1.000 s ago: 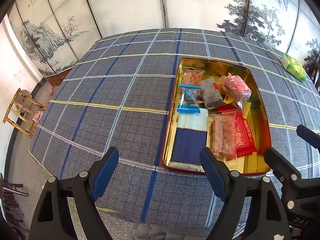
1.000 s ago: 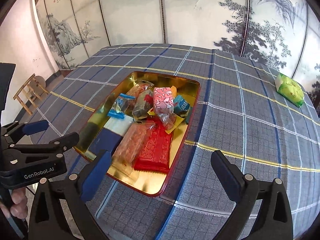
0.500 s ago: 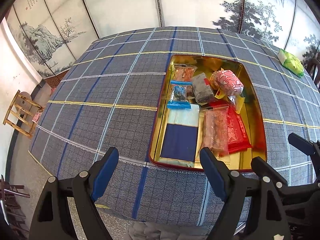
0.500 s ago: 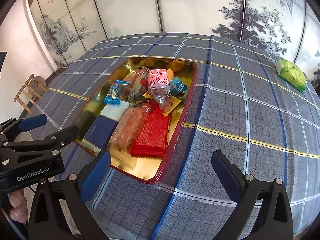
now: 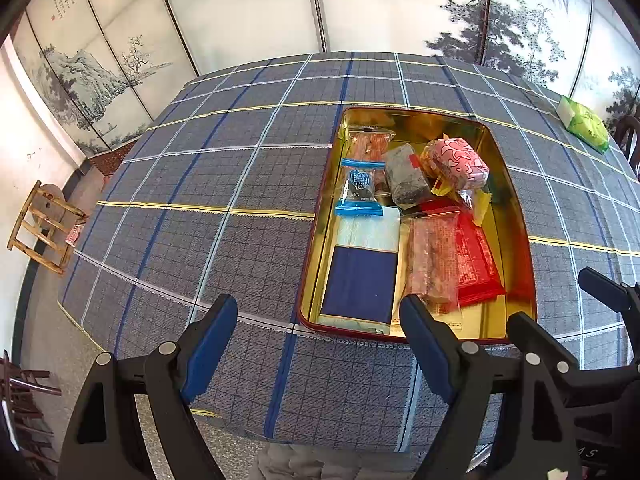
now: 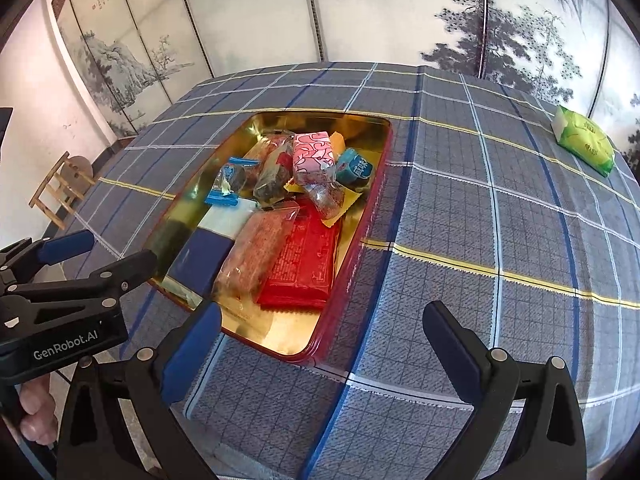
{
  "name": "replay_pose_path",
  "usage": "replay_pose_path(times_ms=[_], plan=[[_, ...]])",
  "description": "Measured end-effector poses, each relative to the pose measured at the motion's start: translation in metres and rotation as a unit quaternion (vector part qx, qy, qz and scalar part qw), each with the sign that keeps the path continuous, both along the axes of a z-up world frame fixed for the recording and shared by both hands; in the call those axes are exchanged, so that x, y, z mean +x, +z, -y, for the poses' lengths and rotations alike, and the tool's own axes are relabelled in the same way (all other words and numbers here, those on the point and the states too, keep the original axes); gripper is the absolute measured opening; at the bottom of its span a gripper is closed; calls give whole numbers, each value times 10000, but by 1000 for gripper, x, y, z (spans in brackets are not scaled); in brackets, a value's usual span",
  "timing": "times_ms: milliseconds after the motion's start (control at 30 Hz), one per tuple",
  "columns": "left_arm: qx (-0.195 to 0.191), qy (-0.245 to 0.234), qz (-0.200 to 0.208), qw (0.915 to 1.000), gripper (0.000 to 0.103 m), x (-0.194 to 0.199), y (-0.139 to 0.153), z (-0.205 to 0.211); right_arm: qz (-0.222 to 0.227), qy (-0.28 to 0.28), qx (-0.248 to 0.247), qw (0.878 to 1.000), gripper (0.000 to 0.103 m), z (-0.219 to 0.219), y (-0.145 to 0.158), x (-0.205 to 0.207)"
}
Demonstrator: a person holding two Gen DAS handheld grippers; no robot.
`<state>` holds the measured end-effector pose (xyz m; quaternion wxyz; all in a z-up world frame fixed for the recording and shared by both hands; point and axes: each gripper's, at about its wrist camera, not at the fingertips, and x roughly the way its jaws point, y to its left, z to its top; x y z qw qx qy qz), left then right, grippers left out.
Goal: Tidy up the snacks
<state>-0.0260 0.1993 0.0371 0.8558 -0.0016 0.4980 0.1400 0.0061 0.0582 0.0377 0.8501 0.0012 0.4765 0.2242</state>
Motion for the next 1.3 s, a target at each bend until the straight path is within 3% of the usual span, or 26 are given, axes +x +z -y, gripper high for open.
replay_pose_path(times_ms=[1300], plan=[[-169, 22, -93, 9998, 81, 3, -7, -5, -122, 133, -42, 9998, 100, -9, -7, -1]])
